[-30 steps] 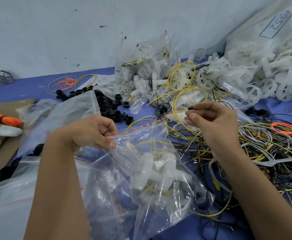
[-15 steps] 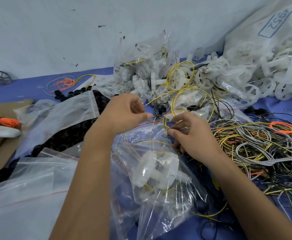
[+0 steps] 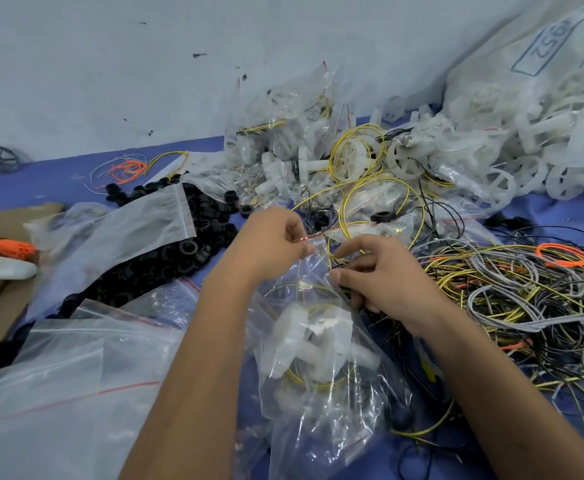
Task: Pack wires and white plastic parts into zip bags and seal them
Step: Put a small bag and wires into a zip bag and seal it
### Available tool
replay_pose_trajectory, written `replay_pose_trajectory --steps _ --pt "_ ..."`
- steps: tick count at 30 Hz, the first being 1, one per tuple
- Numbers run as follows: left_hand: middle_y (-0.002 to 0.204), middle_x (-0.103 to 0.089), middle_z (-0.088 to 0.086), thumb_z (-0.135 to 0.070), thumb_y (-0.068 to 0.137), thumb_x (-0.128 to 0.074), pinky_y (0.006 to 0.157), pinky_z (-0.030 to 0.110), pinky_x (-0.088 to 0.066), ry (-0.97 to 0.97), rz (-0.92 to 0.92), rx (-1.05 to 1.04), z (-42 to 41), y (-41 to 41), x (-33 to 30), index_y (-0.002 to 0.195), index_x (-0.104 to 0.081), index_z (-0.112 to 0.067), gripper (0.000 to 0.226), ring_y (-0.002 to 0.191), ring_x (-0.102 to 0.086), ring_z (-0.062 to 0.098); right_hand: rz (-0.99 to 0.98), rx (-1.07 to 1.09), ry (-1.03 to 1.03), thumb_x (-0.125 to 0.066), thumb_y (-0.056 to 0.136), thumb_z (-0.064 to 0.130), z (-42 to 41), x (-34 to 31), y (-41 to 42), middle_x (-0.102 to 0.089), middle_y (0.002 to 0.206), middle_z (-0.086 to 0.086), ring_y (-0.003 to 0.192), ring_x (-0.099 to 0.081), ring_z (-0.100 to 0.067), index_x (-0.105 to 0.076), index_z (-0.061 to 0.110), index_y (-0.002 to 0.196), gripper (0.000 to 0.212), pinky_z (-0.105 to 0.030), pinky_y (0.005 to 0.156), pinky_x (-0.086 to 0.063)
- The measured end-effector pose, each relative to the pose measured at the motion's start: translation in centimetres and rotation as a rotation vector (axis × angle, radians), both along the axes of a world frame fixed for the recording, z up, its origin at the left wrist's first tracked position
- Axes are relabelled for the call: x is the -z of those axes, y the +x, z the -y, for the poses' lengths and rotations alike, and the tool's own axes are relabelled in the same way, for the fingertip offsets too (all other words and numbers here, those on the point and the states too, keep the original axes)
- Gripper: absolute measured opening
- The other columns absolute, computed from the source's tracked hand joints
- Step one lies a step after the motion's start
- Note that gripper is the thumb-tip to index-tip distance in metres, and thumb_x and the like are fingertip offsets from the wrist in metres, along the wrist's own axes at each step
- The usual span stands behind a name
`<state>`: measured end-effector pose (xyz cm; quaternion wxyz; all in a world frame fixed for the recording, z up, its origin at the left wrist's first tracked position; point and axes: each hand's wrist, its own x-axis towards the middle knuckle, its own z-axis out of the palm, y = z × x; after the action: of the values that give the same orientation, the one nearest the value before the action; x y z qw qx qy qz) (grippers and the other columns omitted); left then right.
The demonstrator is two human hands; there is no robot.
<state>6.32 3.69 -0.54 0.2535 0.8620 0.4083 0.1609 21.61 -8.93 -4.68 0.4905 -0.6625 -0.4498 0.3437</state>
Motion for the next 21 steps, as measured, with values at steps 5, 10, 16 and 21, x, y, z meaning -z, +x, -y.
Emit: replay_pose_trajectory --steps 5,10,16,21 --pt "0.064 -0.071 -0.001 -0.02 0.086 -0.082 0.065 0.03 -0.049 -0.132 0.135 0.005 -0.5 -1.3 -0.5 0.072 -0.067 -0.015 0.021 0.058 -0.06 0.008 -0.115 -0.037 -0.03 -0.076 0.087 0.005 0.4 -0.5 0.6 -0.074 0.08 -0.017 0.048 -0.051 -0.015 -0.066 0.014 0.105 0.022 -0.022 0.04 -0.035" --pt "0.071 -0.074 0.011 -0.016 0.085 -0.083 0.075 0.035 -0.053 -0.25 0.287 0.033 -0.6 -2.2 -0.7 0.076 -0.07 -0.011 0.017 0.064 -0.065 0.013 -0.04 -0.131 -0.029 -0.068 0.096 0.029 0.6 -0.7 0.2 -0.068 0.069 -0.004 0.049 -0.054 -0.015 -0.071 0.01 0.095 0.02 -0.022 0.038 -0.036" --pt "0.07 -0.074 0.011 -0.007 0.085 -0.082 0.083 0.042 -0.059 -0.274 0.364 0.005 -0.8 -2.7 -0.6 0.08 -0.069 -0.002 0.015 0.066 -0.067 0.015 0.009 -0.138 -0.139 -0.067 0.096 0.021 0.8 -0.9 0.7 -0.055 0.053 -0.003 0.045 -0.042 -0.011 -0.069 0.008 0.075 0.025 -0.017 0.043 -0.035" --pt "0.077 -0.07 0.025 -0.002 0.085 -0.079 0.076 0.039 -0.053 -0.304 0.475 -0.043 -1.0 -3.6 -0.8 0.076 -0.065 -0.005 0.017 0.065 -0.063 0.02 -0.033 -0.122 -0.106 -0.059 0.102 0.026 0.7 -1.0 0.6 -0.06 0.066 -0.01 0.051 -0.048 -0.013 -0.065 0.002 0.082 0.032 -0.018 0.043 -0.035"
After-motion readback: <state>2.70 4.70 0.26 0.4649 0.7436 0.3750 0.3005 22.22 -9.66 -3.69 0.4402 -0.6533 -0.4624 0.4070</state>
